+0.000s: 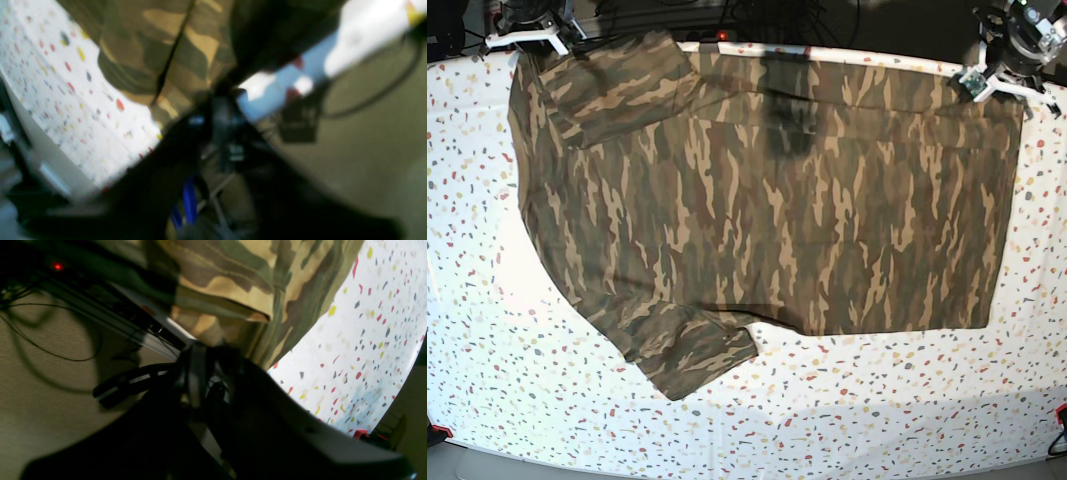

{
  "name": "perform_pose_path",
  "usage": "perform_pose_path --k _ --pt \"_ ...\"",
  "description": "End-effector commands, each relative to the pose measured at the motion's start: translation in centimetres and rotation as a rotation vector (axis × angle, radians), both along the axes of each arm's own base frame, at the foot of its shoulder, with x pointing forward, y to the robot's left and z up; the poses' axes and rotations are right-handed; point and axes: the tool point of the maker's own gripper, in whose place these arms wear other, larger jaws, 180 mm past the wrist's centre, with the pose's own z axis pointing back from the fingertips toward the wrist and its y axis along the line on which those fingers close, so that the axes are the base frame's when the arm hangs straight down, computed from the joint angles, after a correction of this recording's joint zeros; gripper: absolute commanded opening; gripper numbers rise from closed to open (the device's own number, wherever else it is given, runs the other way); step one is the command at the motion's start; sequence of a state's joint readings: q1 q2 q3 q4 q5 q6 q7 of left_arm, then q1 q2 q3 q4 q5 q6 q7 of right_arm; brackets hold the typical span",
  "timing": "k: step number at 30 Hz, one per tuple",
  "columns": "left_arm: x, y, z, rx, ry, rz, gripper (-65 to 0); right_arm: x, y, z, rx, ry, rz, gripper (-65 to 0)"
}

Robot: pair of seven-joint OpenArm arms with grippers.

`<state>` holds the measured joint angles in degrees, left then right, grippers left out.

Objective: Fold the T-shirt properly
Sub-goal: 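Move both grippers down to the shirt's side edges near the hem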

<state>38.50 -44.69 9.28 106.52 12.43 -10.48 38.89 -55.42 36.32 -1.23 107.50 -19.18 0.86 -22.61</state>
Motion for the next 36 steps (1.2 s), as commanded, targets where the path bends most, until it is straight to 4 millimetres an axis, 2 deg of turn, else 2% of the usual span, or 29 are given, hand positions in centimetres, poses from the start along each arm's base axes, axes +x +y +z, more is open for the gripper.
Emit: perform_pose_path --k 1,3,8,11,16,20,23,27,29,34,36 --pt "0.3 0.5 0.8 0.03 -0.003 -0.011 -45.1 0.5 0.4 0.7 0.007 -0.022 0.019 -51.2" --pt "0.8 0.6 1.7 0.066 -0.018 -0.03 -38.5 0.8 0.6 1.1 0.001 -0.034 0.027 -51.2" --pt "3.8 1.1 5.2 0.16 -0.166 -0.062 -38.1 1.9 0.8 2.5 -0.051 -0.068 0.058 -51.2" --pt "5.5 0.8 6.9 0.137 -0.263 -0.069 -38.1 3.1 0.8 3.9 -0.055 -0.114 0.052 -51.2" --pt "8.9 -1.3 9.3 -0.014 -0.439 -0.071 -38.1 7.1 0.0 7.3 -0.014 -0.303 0.02 -51.3" --pt "12.9 -2.6 11.4 -0.193 -0.534 0.002 -38.1 9.8 0.1 7.6 0.134 -0.336 -0.099 -51.3" --pt "15.9 -2.6 12.9 -0.301 -0.591 0.072 -38.1 12.0 1.2 7.8 0.26 -0.356 -0.134 -51.3" --pt "19.4 -0.5 14.0 -0.377 -0.652 0.165 -38.1 15.2 1.8 9.4 0.351 -0.423 -0.164 -51.3" --pt "20.9 0.9 13.8 -0.418 -0.649 0.212 -38.1 16.3 1.9 10.1 0.378 -0.449 -0.177 -51.3" --pt "25.0 4.9 13.6 -0.554 -0.645 0.368 -38.1 19.3 2.4 10.7 0.436 -0.524 -0.148 -51.3" --pt "26.4 5.7 13.6 -0.645 -0.635 0.435 -38.1 20.8 2.2 10.5 0.486 -0.518 -0.166 -51.3"
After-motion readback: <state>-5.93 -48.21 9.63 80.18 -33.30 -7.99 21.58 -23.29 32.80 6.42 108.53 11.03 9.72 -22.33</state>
